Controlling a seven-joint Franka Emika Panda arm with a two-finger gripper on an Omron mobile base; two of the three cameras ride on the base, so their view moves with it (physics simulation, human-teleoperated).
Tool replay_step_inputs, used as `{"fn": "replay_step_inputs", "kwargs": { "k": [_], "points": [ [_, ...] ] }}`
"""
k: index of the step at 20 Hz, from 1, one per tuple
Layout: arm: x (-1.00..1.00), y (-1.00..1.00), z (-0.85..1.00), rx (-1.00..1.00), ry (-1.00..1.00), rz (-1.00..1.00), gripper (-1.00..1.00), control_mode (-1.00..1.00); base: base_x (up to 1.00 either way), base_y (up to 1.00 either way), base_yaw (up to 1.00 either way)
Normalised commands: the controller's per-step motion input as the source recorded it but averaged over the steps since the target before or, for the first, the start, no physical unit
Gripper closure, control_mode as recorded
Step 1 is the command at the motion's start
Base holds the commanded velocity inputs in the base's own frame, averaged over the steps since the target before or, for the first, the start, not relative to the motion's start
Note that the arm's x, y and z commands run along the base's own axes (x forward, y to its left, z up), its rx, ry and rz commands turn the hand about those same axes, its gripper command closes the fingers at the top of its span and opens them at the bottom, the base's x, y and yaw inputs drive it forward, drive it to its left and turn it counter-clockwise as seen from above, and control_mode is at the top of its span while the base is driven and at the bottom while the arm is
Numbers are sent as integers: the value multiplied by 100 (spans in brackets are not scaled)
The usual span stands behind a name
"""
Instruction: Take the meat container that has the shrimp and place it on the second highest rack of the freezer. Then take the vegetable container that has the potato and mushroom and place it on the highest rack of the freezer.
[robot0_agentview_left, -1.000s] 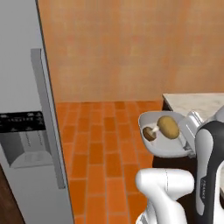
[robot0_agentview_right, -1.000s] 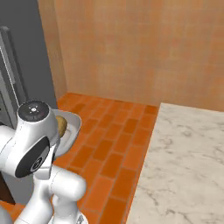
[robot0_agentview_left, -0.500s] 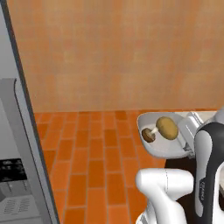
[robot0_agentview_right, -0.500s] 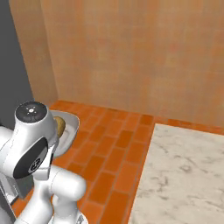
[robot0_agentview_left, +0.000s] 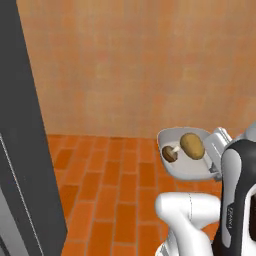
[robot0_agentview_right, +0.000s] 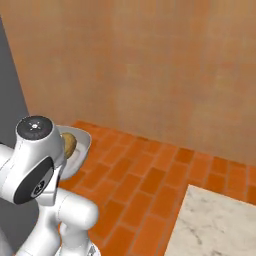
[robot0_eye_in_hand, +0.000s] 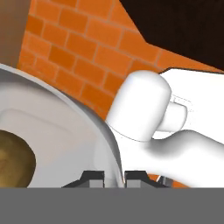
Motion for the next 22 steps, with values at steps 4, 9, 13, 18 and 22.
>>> {"fn": "replay_step_inputs", "kwargs": {
  "k": [4,9,13,18,22],
  "points": [
    [0,0,0,0,0,0,100,100,100,0,59],
    [0,0,0,0,0,0,100,100,83,0,79],
    [0,0,0,0,0,0,100,100,58,0,86],
    [0,0,0,0,0,0,100,100,41,-4,90],
    [0,0,0,0,0,0,100,100,21,-10,84]
  ]
}}
